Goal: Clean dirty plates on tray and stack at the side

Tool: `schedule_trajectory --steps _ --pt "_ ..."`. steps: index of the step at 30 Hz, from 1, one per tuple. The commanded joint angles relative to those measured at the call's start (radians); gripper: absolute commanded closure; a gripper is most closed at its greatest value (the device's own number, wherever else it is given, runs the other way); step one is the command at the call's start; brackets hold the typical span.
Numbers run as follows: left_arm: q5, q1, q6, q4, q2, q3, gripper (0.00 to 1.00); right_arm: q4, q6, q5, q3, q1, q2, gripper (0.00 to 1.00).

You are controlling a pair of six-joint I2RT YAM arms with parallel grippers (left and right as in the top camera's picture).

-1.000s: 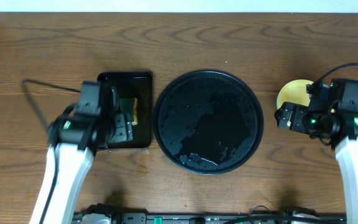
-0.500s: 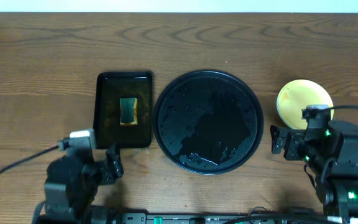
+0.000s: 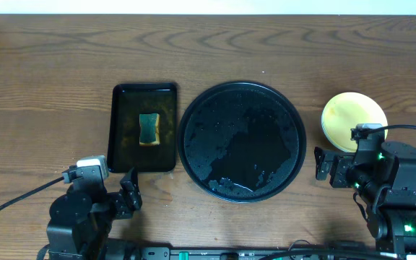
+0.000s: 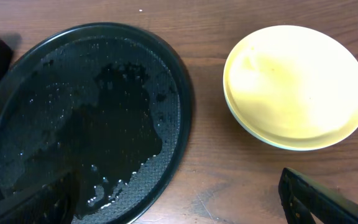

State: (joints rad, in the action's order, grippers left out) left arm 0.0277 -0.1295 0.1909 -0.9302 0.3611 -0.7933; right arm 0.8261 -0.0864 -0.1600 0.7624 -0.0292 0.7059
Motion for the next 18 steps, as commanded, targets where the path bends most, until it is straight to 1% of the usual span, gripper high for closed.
schedule_trajectory --steps 1,18 --pt "0.01 -0.005 0.01 0.003 -0.004 0.006 0.21 0.002 0.013 0.006 -0.005 0.01 -0.001 0.01" --pt "0.009 -0.005 0.01 0.003 -0.004 0.006 0.21 0.003 0.014 0.007 -0.015 0.01 -0.024 0.01"
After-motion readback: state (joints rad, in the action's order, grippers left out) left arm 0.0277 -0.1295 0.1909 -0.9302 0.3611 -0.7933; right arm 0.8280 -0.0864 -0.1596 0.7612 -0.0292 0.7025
